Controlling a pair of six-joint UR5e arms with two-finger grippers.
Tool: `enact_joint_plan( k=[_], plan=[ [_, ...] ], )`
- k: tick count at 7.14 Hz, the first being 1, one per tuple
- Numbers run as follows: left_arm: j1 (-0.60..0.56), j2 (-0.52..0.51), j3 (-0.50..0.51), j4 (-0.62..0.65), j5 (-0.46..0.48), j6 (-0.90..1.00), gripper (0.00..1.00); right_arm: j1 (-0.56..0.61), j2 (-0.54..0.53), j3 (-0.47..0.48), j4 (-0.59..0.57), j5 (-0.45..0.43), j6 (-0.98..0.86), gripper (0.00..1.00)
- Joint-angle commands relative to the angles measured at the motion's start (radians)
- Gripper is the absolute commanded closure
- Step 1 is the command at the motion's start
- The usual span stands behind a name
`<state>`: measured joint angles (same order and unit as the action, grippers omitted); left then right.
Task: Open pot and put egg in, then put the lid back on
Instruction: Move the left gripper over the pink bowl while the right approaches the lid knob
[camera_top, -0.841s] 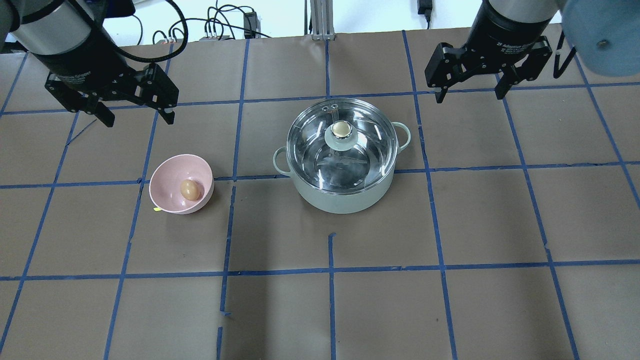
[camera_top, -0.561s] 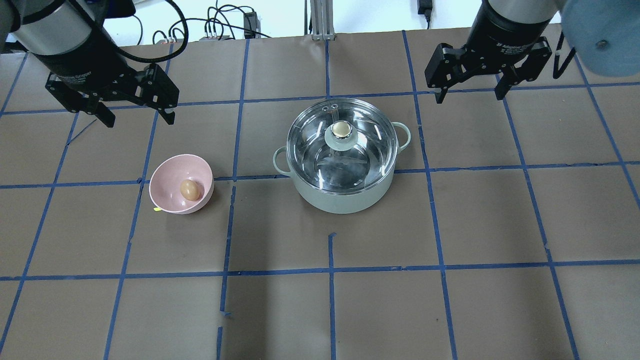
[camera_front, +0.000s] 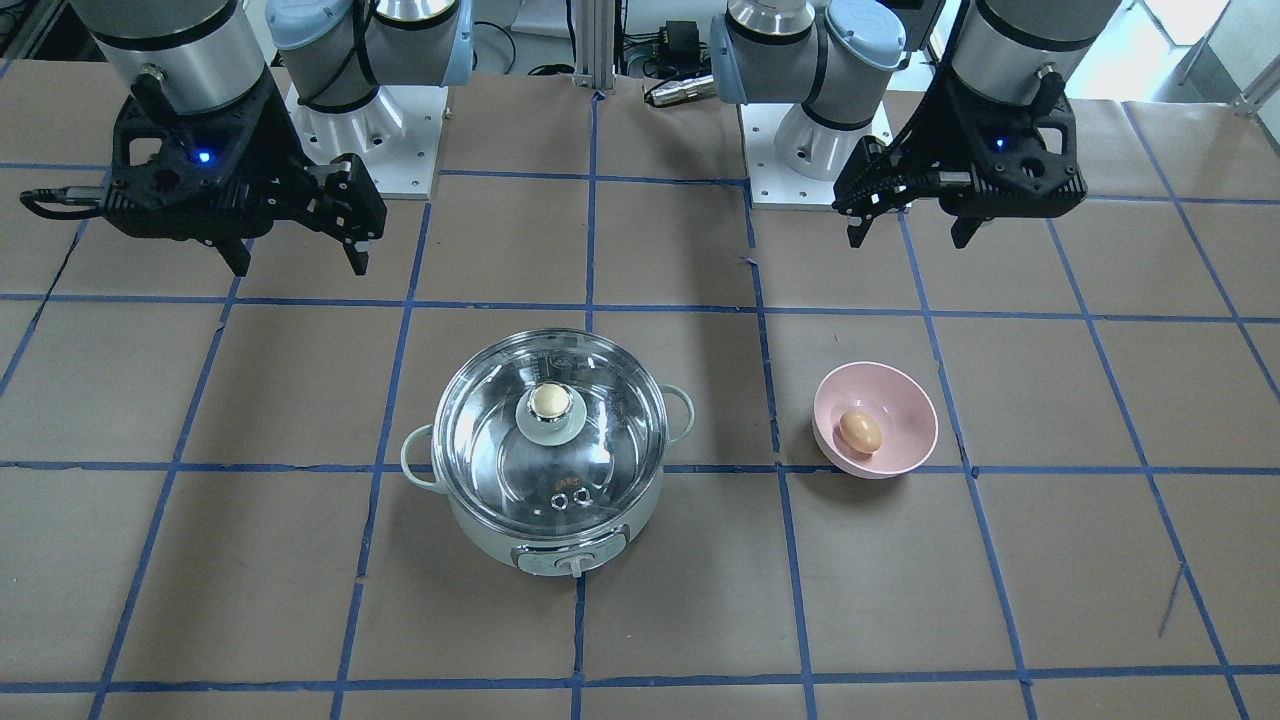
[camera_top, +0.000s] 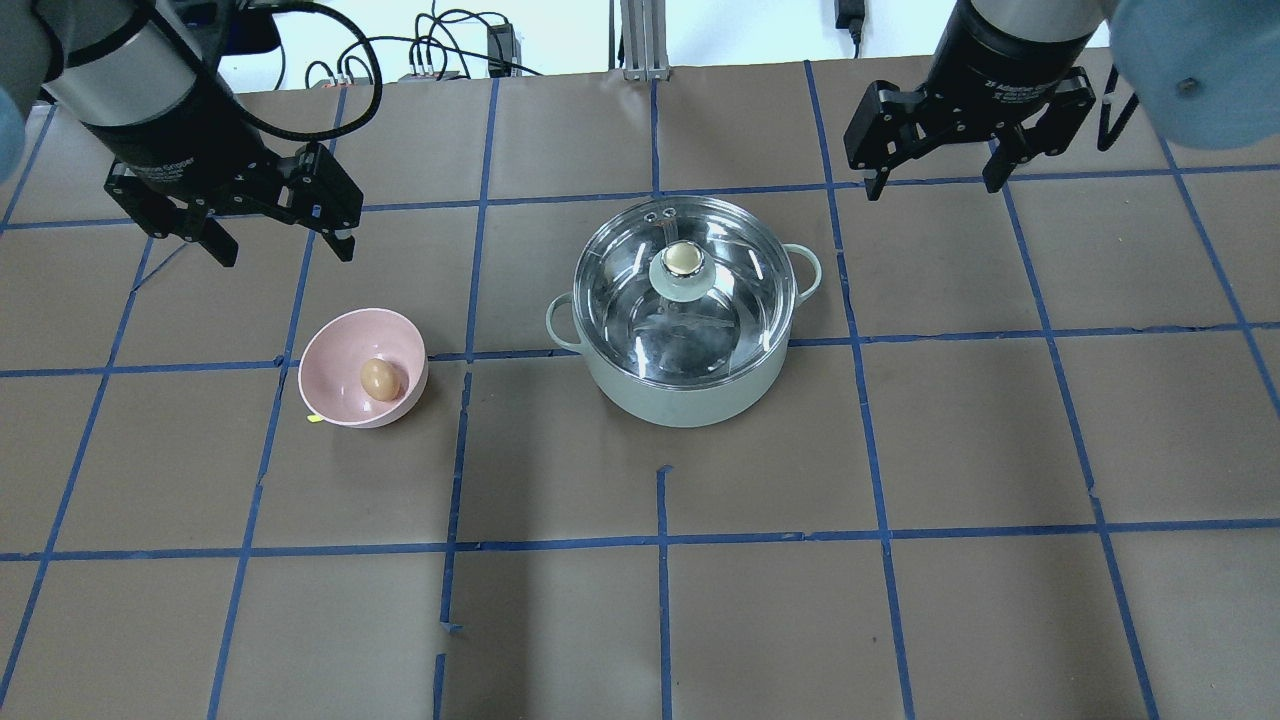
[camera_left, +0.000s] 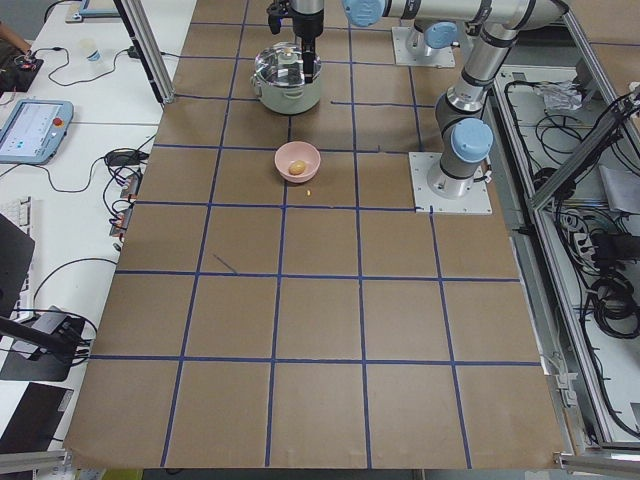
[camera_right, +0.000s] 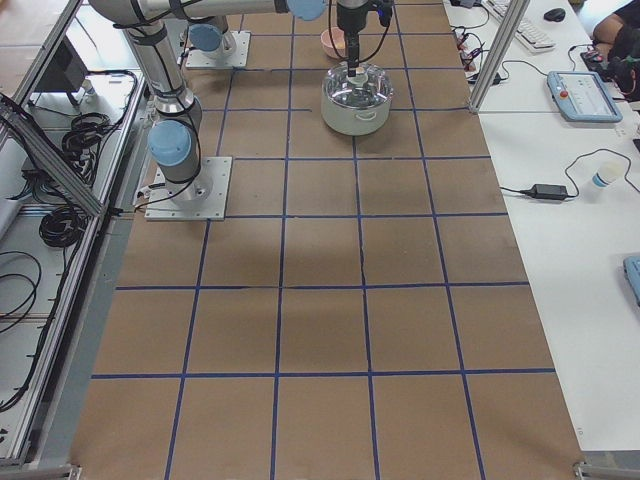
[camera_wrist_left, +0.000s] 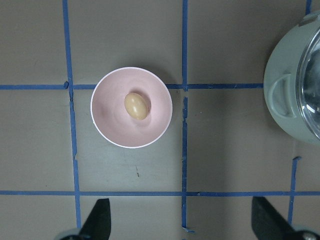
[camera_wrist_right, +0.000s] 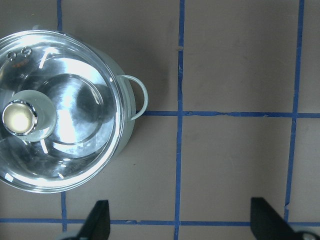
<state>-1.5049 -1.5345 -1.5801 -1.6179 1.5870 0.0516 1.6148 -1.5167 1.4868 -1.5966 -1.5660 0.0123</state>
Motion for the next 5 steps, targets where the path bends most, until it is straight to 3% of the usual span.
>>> enact_joint_plan(
  k=[1, 2, 3, 5],
  plan=[
    [0.037, -0.05, -0.07, 0.121, -0.004, 0.004, 0.0, 0.107, 0.109, -0.051, -0.093, -0.002, 0.052, 0.01],
    [0.06, -0.087, -0.095, 0.186, -0.004, 0.005, 0.0, 0.184, 0.201, -0.101, -0.117, 0.0, 0.11, 0.01],
    [0.08, -0.116, -0.122, 0.212, -0.01, 0.014, 0.0, 0.256, 0.27, -0.105, -0.244, -0.011, 0.192, 0.01],
    [0.126, -0.141, -0.231, 0.368, -0.038, 0.075, 0.0, 0.293, 0.306, -0.063, -0.29, -0.011, 0.224, 0.01]
  ],
)
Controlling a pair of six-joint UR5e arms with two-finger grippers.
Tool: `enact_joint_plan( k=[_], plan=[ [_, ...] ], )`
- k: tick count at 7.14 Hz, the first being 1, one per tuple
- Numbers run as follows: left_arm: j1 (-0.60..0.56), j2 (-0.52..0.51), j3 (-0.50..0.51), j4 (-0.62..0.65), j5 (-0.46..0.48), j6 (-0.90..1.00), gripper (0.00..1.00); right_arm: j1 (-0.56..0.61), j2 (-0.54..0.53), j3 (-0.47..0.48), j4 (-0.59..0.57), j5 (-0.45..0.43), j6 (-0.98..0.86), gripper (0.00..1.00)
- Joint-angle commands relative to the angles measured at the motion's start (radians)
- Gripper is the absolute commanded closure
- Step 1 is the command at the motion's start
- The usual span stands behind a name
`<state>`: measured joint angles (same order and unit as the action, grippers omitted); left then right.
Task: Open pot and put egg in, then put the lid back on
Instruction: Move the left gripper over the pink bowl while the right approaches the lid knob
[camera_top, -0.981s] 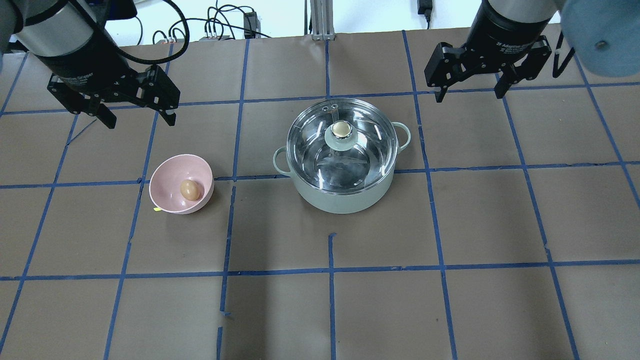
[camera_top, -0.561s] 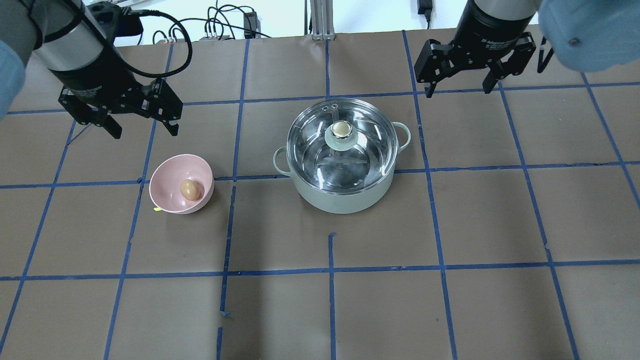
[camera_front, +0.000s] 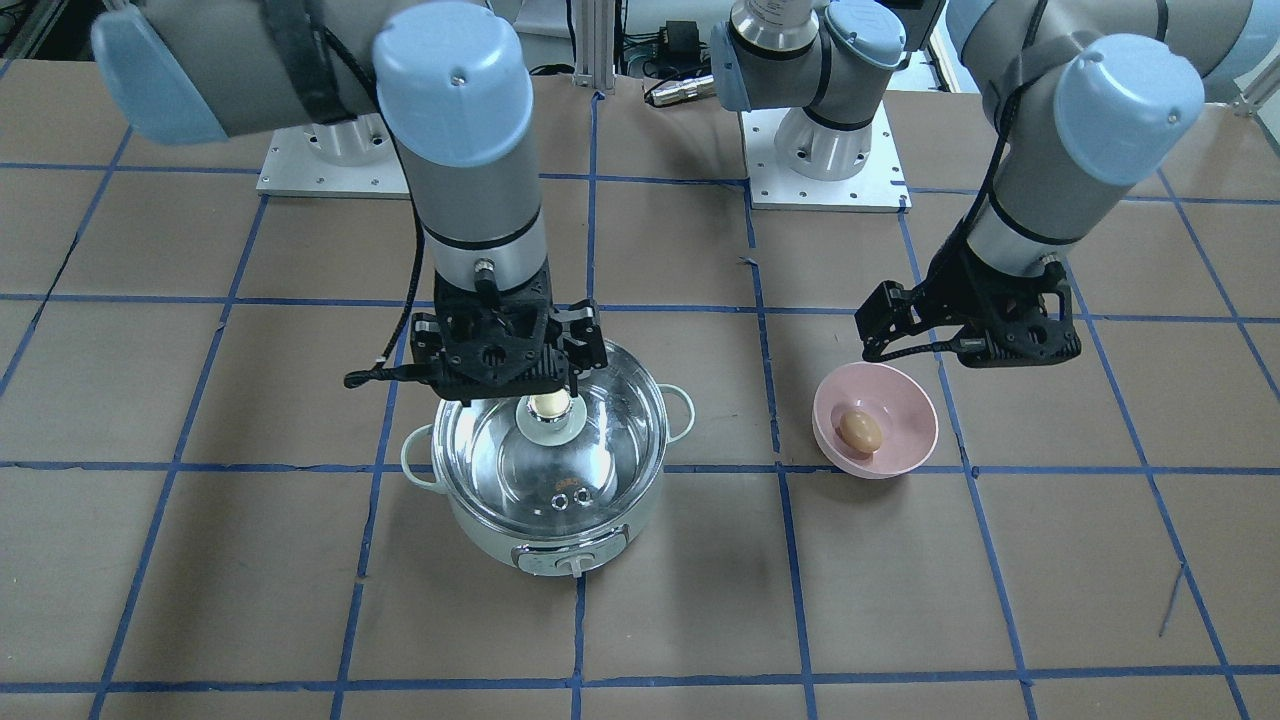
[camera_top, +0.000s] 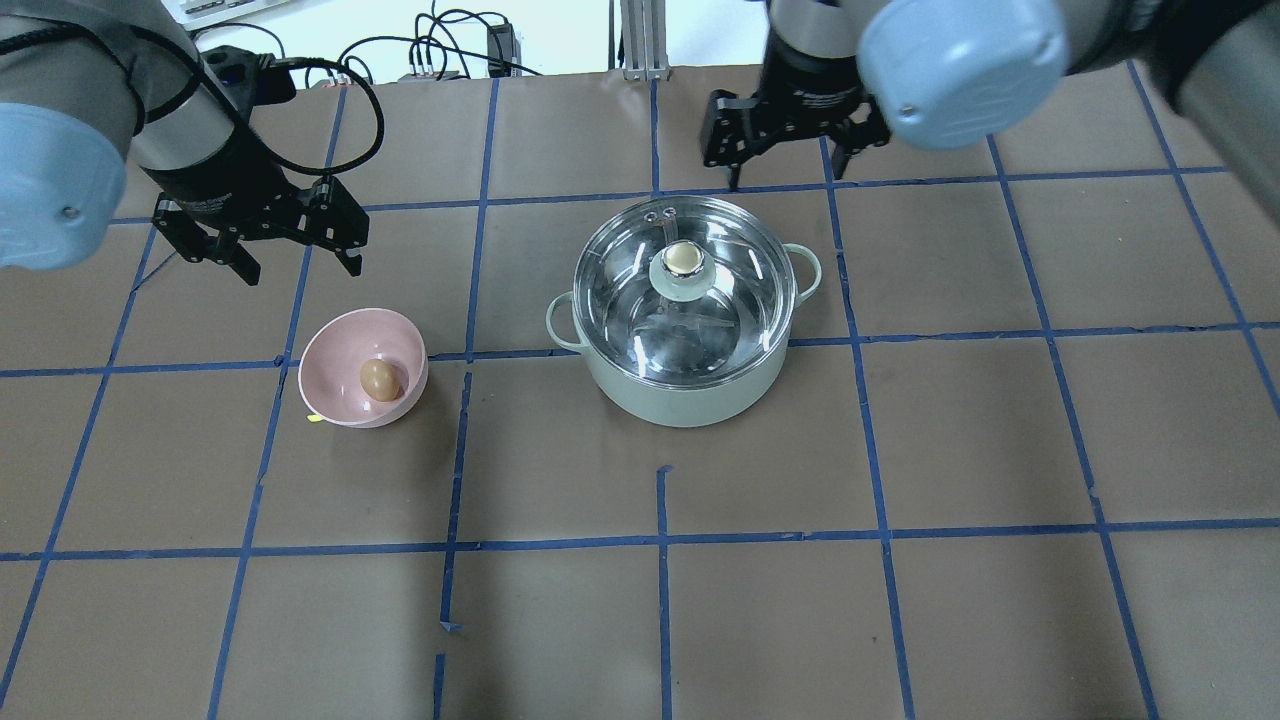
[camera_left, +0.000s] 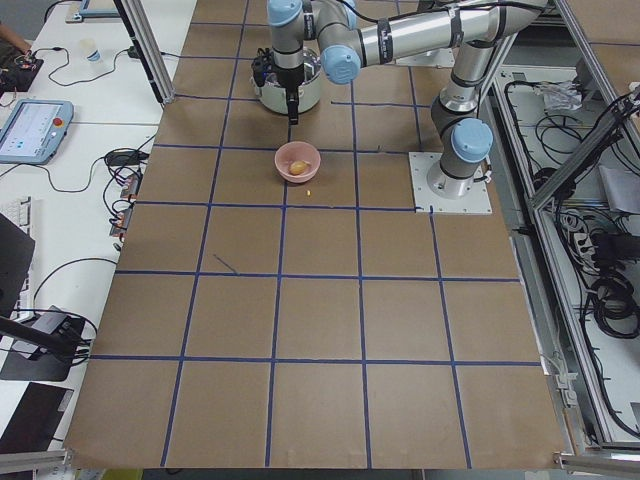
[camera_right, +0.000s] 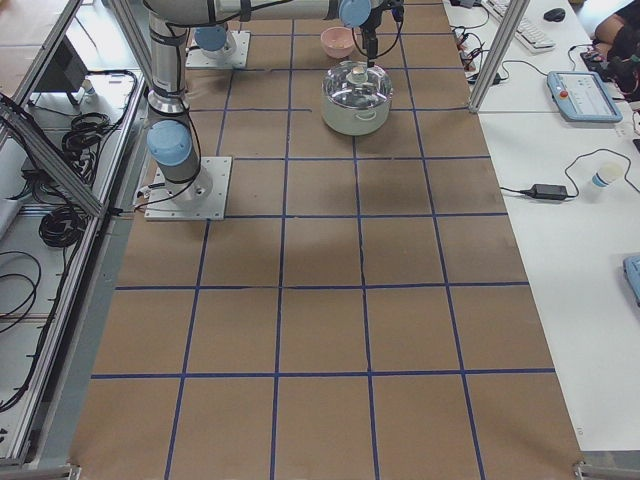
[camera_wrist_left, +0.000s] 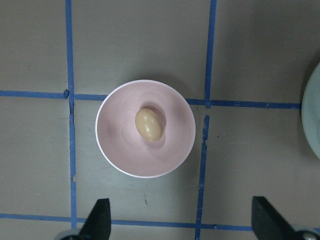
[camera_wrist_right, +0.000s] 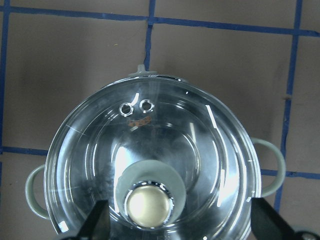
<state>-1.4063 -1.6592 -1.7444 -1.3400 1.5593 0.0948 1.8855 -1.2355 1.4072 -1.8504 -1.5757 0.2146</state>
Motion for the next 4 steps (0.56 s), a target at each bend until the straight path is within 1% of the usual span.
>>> enact_joint_plan(
  k=[1, 2, 3, 4],
  plan=[
    [0.044, -0.016, -0.148, 0.193, -0.011, 0.057, 0.0, 0.023, 0.028, 0.03, -0.039, -0.006, 0.02, 0.01],
    [0.056, -0.027, -0.221, 0.311, -0.01, 0.057, 0.0, 0.023, 0.03, 0.061, -0.044, -0.013, 0.02, 0.04],
    [0.064, -0.042, -0.257, 0.368, -0.011, 0.057, 0.0, 0.023, 0.033, 0.087, -0.087, -0.006, 0.022, 0.04],
    [0.07, -0.062, -0.264, 0.396, -0.013, 0.056, 0.0, 0.023, 0.031, 0.096, -0.089, -0.003, 0.022, 0.06]
  ],
)
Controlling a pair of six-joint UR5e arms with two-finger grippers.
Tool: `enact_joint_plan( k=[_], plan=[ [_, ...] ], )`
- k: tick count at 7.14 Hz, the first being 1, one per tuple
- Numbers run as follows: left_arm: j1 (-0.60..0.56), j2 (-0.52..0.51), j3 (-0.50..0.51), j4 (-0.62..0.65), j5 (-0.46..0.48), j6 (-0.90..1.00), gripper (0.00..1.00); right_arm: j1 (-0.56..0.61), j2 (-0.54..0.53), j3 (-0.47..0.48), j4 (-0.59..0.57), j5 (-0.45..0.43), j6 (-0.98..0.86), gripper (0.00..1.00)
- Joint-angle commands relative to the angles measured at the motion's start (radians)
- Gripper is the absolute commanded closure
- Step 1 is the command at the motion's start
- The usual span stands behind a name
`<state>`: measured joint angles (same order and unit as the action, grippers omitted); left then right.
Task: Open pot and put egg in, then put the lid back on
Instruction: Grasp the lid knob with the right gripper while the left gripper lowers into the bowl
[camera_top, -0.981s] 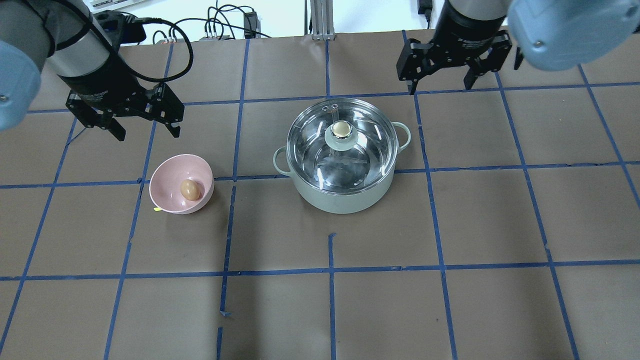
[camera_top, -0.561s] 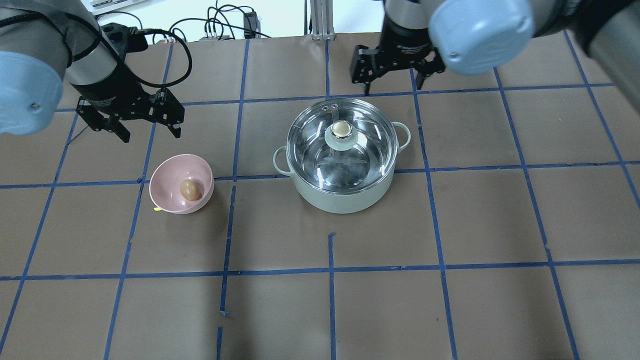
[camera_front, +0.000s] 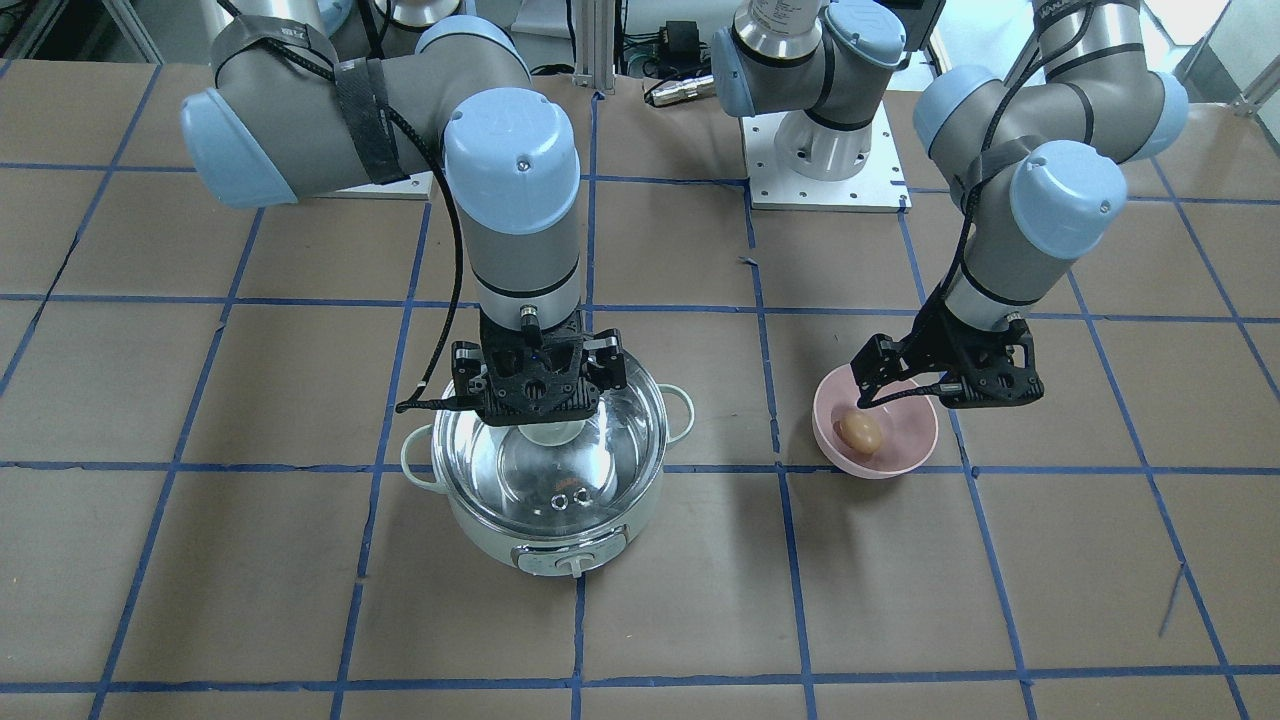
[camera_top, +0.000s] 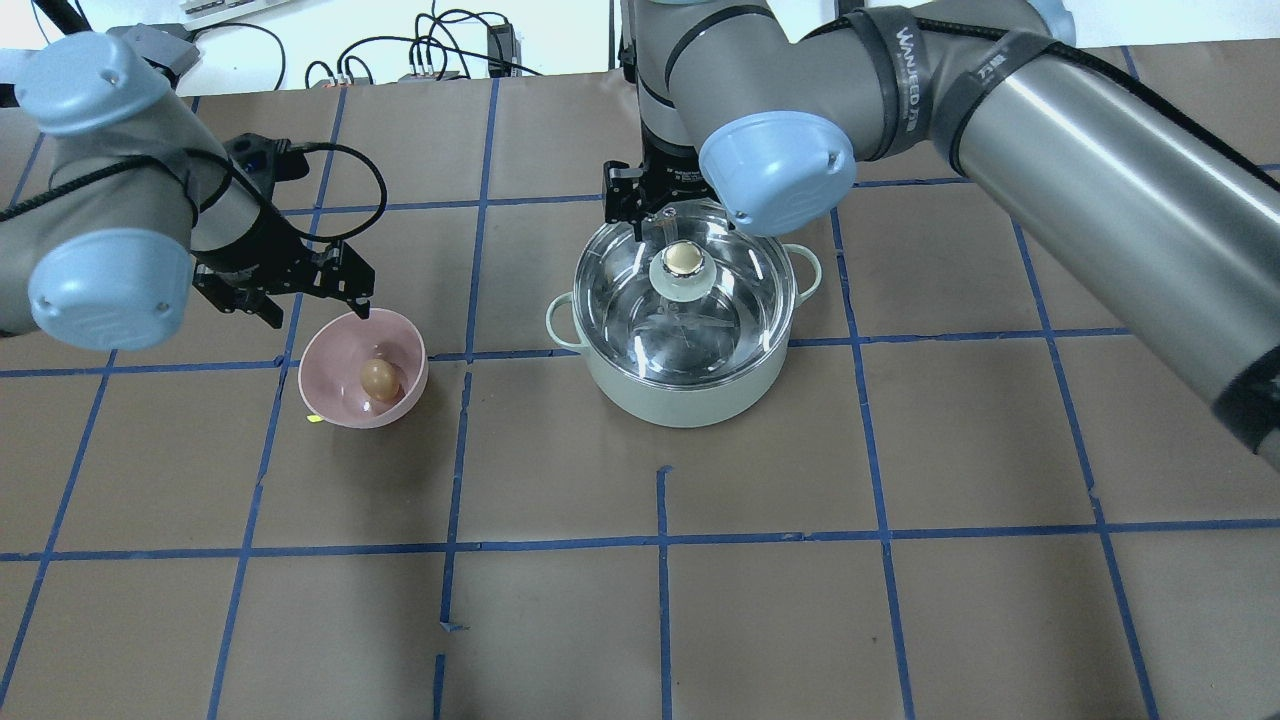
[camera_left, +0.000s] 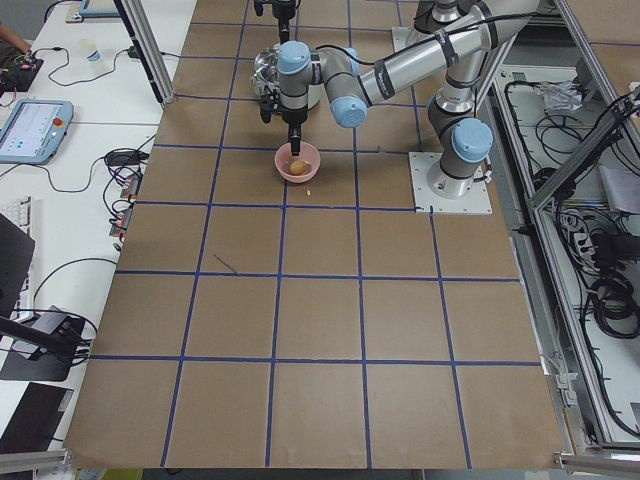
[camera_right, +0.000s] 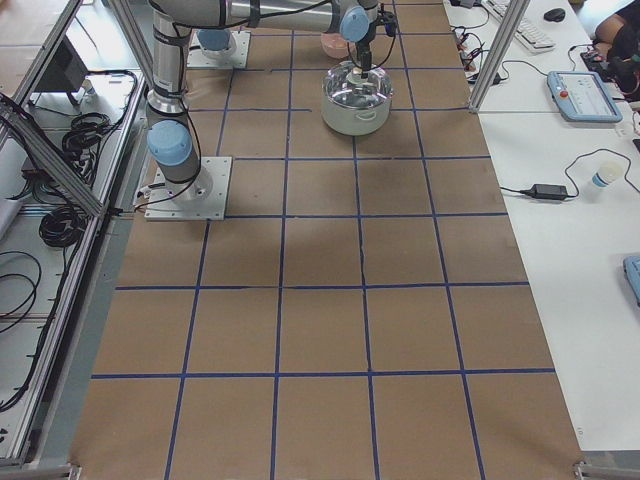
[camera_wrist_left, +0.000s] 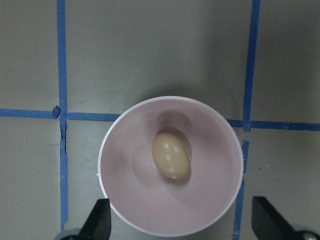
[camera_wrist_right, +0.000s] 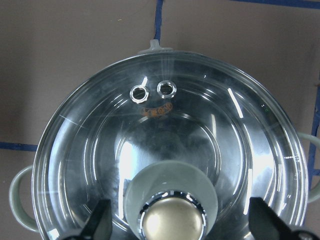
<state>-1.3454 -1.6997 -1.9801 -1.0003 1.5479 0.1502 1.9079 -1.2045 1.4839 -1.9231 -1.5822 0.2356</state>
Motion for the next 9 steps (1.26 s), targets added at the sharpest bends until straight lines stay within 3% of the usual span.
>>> enact_joint_plan(
  k=[1, 3, 4, 6, 7, 9],
  plan=[
    [0.009, -0.035, -0.034, 0.083, -0.003, -0.004, 0.0, 0.0, 0.008, 0.018, -0.019, 0.005, 0.002, 0.13],
    [0.009, -0.043, -0.055, 0.086, -0.037, -0.018, 0.0, 0.0, 0.013, 0.019, -0.028, -0.001, 0.002, 0.33],
    [0.006, -0.043, -0.057, 0.086, -0.037, -0.062, 0.0, 0.0, 0.013, 0.021, -0.028, -0.001, 0.002, 0.57],
    [-0.003, -0.043, -0.063, 0.1, -0.025, -0.11, 0.0, 0.0, 0.013, 0.018, -0.024, -0.005, 0.001, 0.79],
    [-0.003, -0.043, -0.065, 0.109, -0.008, -0.118, 0.01, 0.0, 0.013, 0.013, -0.022, -0.002, 0.001, 0.87],
    [-0.011, -0.047, -0.103, 0.167, 0.008, -0.176, 0.02, 0.0, -0.016, -0.083, 0.045, 0.001, -0.001, 0.87]
  ],
)
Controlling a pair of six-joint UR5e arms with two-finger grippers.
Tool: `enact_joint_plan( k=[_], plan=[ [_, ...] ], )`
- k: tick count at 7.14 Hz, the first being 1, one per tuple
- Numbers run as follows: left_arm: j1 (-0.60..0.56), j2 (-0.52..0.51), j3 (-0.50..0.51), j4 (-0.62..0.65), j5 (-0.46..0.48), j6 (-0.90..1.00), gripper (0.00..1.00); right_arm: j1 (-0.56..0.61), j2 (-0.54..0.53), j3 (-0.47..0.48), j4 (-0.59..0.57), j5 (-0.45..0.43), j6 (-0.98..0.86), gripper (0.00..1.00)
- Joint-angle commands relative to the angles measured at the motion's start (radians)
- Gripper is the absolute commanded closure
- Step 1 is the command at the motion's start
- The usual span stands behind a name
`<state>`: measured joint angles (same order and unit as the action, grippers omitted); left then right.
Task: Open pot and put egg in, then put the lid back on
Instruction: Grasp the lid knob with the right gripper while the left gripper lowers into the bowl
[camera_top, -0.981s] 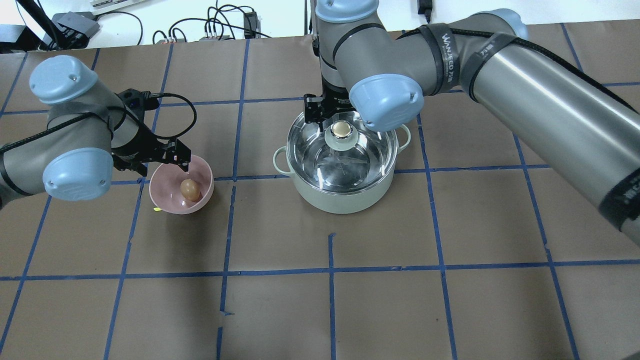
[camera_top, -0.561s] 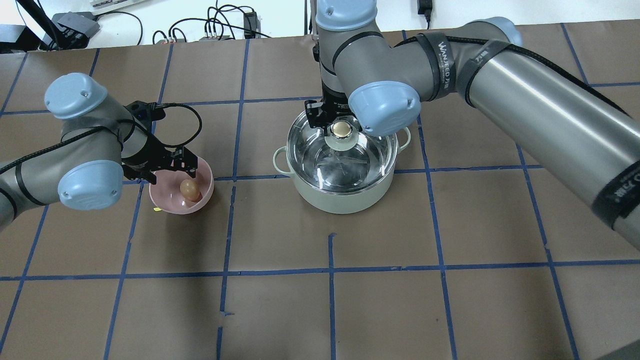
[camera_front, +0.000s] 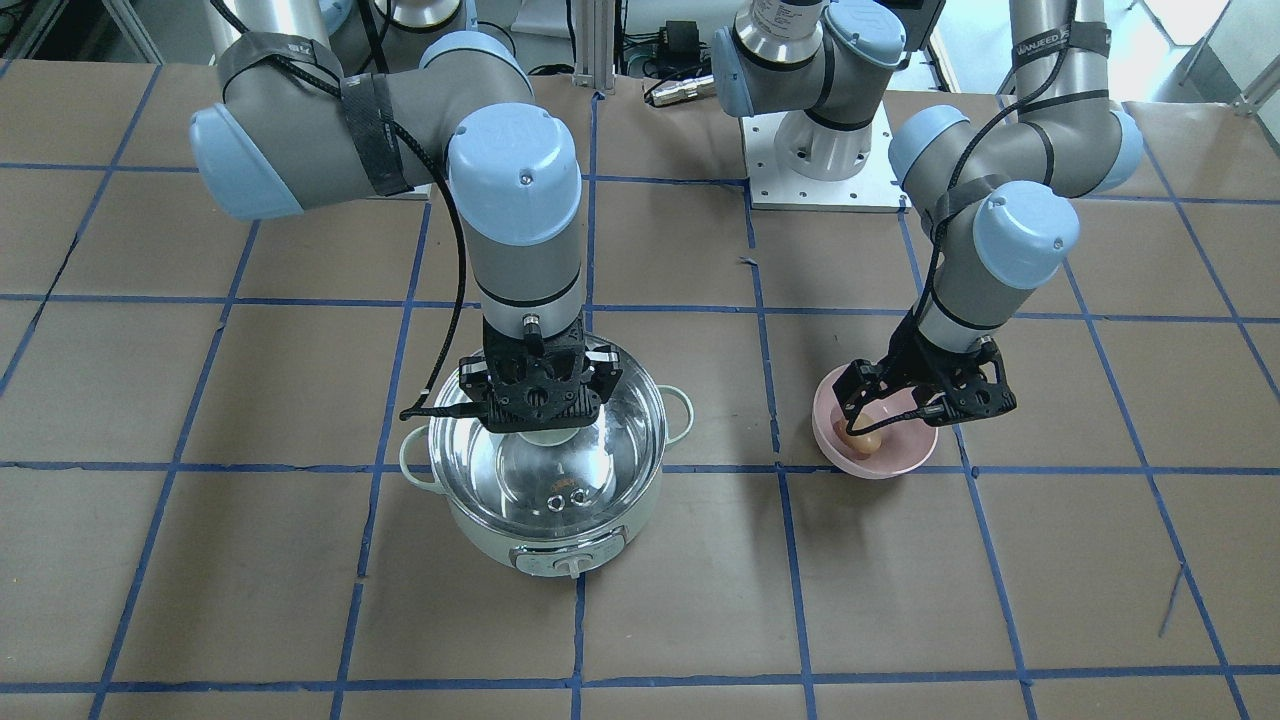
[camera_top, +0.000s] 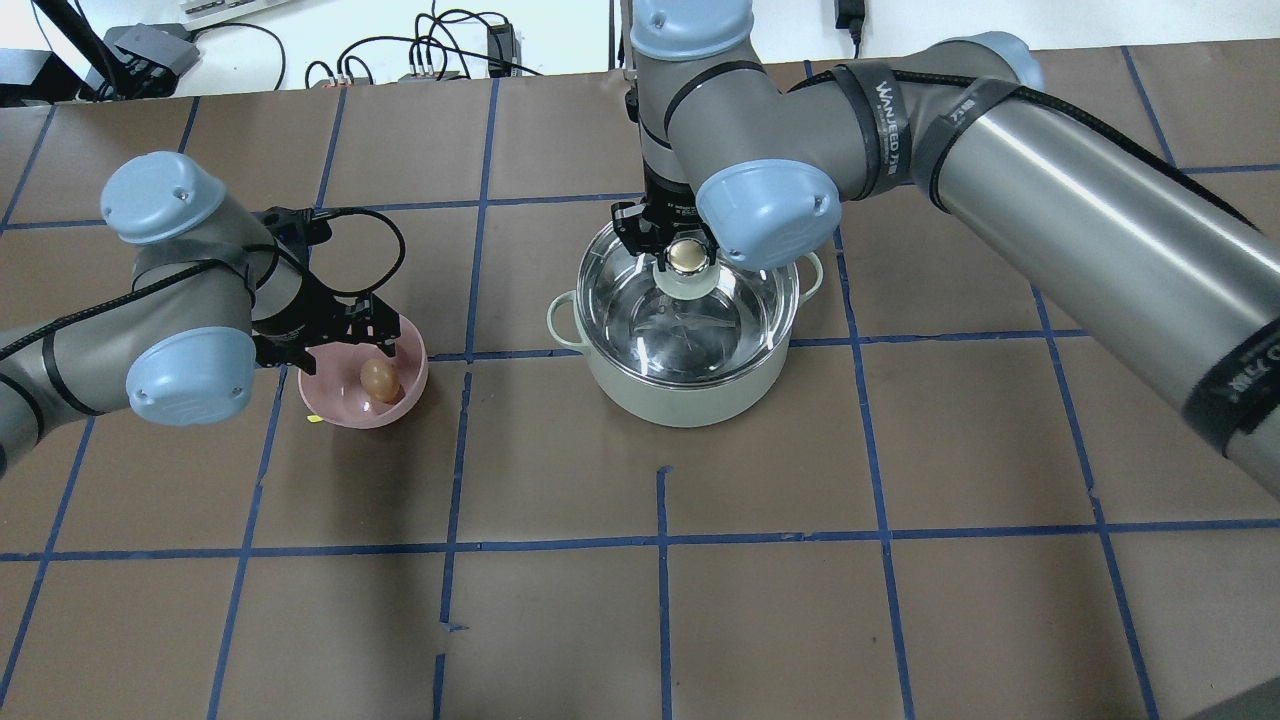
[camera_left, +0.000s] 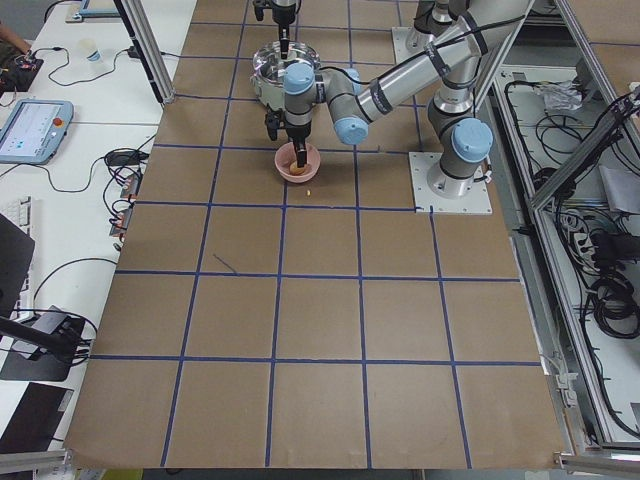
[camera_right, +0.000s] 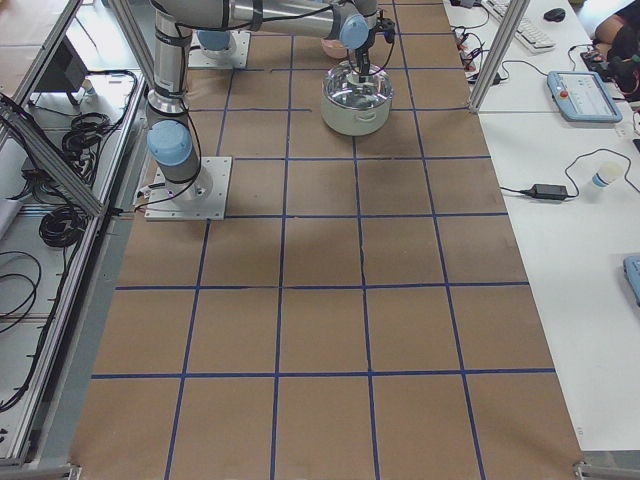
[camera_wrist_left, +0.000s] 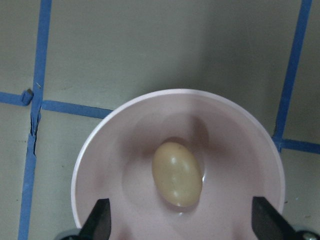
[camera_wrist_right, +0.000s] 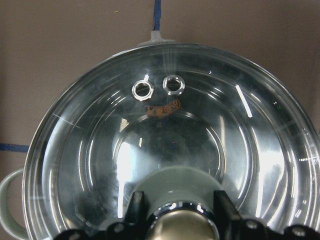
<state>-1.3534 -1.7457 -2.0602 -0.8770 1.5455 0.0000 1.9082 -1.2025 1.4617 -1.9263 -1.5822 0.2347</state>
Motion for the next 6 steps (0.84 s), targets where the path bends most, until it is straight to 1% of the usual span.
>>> enact_joint_plan(
  k=[1, 2, 4, 5, 6],
  plan=[
    [-0.004, -0.024, -0.043, 0.061, 0.022, -0.055, 0.02, -0.006, -0.046, -0.131, 0.15, 0.001, -0.001, 0.87],
    [-0.018, -0.026, -0.046, 0.067, 0.025, -0.08, 0.02, -0.05, -0.095, -0.139, 0.211, -0.005, -0.008, 0.87],
    [-0.05, -0.043, -0.044, 0.085, 0.027, -0.196, 0.02, -0.295, -0.22, -0.118, 0.338, 0.008, -0.066, 0.87],
    [-0.05, -0.049, -0.038, 0.085, 0.033, -0.193, 0.02, -0.369, -0.253, -0.077, 0.354, 0.008, -0.102, 0.87],
    [-0.05, -0.051, -0.034, 0.087, 0.056, -0.195, 0.02, -0.373, -0.293, -0.025, 0.352, 0.008, -0.107, 0.87]
  ],
)
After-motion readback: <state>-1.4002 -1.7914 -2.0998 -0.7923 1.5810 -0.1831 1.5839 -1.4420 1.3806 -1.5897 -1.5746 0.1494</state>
